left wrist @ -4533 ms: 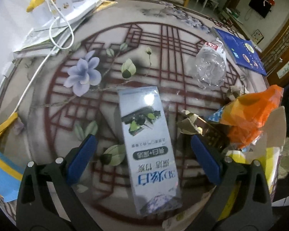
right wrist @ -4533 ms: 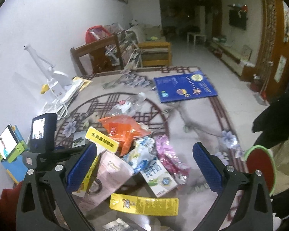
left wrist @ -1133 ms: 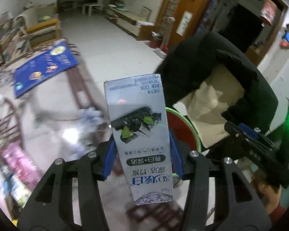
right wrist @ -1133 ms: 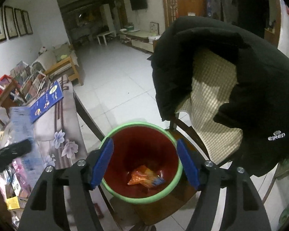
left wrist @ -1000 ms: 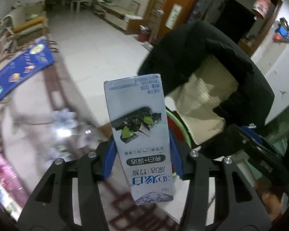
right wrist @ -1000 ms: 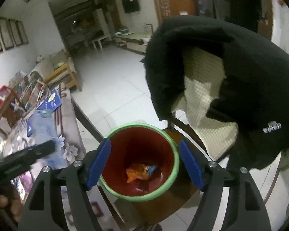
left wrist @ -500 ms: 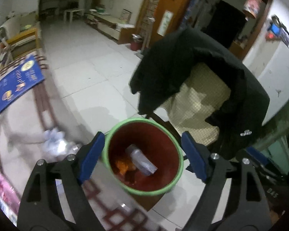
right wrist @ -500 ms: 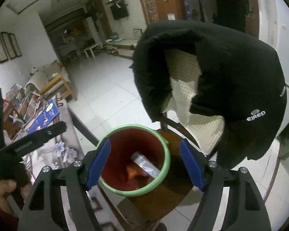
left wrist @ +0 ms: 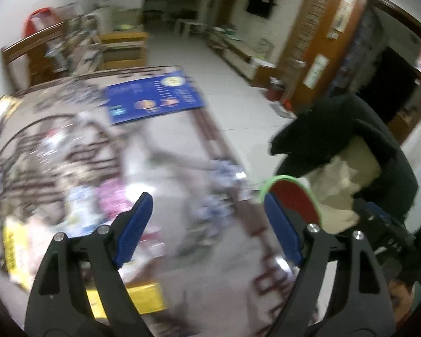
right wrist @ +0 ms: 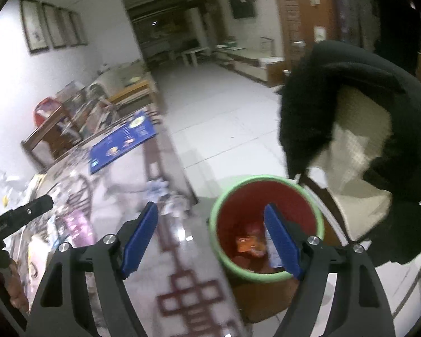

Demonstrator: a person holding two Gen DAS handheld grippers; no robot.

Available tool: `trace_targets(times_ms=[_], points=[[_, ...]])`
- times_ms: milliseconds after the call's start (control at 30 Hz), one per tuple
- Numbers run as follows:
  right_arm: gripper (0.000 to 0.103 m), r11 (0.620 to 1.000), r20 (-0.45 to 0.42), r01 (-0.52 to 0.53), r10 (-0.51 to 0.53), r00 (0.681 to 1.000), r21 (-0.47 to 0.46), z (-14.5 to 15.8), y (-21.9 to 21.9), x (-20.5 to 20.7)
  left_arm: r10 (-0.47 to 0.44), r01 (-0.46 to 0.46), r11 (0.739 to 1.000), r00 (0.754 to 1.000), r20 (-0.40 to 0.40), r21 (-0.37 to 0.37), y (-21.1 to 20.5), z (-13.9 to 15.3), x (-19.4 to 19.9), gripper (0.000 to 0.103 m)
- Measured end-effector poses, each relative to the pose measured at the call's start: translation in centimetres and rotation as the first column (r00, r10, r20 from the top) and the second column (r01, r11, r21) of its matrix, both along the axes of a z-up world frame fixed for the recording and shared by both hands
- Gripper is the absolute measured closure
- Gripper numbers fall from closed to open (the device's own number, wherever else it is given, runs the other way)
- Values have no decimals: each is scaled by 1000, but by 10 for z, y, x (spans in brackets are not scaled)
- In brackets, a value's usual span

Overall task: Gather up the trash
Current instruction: 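Grasp the yellow-white box with the left tool while the right tool grasps the pink carton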

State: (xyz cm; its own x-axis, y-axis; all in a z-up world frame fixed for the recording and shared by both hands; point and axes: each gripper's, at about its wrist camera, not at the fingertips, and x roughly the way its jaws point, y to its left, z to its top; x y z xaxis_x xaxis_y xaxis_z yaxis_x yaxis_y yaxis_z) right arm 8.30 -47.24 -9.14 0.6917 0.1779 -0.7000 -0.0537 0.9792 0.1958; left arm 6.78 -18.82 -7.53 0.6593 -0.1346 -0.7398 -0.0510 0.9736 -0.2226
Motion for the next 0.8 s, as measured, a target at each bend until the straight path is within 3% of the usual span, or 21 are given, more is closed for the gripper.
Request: trace_targets(times_ms=[167, 300, 433, 567, 800], points=[[27, 995, -15, -99, 99, 995, 24, 0, 54, -7, 142, -141, 989, 989, -28, 40, 77, -7, -29, 24], [27, 980, -32, -190, 191, 981, 55, 0, 108, -20, 279, -273, 959, 956, -88, 76, 158, -27, -56, 24], [27, 966, -58, -253, 256, 965, 61, -6, 157, -34, 354, -345, 935, 915, -192, 78, 217, -59, -74, 24], [27, 952, -76, -301, 305, 949, 63, -10, 199, -46, 316, -299, 949, 910, -269, 100, 243, -91, -77, 24], [26, 932, -129, -346, 358, 925, 108, -20, 260, -57, 184, -206, 978, 925, -332, -31, 261, -128, -59, 24]])
